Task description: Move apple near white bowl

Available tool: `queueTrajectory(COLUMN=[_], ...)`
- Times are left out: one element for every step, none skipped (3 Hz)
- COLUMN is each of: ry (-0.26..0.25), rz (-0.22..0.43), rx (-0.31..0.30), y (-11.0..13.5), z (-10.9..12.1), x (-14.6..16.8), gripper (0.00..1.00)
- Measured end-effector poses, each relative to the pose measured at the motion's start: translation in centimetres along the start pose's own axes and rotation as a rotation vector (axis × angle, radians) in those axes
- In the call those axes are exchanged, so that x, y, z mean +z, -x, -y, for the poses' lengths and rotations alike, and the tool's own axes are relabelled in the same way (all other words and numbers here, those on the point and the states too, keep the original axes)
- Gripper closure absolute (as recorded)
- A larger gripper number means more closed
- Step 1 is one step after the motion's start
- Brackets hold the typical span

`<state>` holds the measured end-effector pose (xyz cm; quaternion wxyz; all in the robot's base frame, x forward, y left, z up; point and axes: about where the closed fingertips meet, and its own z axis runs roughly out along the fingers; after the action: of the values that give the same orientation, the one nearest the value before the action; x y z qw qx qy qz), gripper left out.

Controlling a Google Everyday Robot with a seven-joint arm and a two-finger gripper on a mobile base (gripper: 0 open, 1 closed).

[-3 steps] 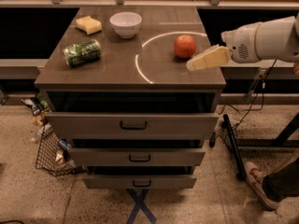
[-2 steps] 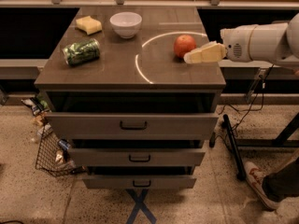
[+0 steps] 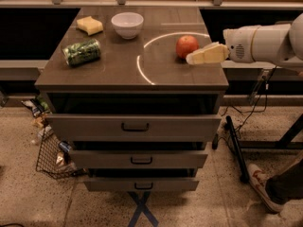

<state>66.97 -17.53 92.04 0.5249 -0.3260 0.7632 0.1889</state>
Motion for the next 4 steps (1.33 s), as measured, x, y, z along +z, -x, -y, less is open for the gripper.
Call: queueTrajectory(ry=[-0.013, -0.012, -0.009, 0.003], rz=[0.044, 0.065, 0.08, 0.084], rx=[-0.04, -0.06, -0.062, -0.067], y=[-0.4, -1.7, -2.6, -2.9], z=[1.2, 2.4, 3.2, 3.7], x=[1.3, 2.2, 3.6, 5.3], gripper=[0.0, 0.0, 0.0, 0.0])
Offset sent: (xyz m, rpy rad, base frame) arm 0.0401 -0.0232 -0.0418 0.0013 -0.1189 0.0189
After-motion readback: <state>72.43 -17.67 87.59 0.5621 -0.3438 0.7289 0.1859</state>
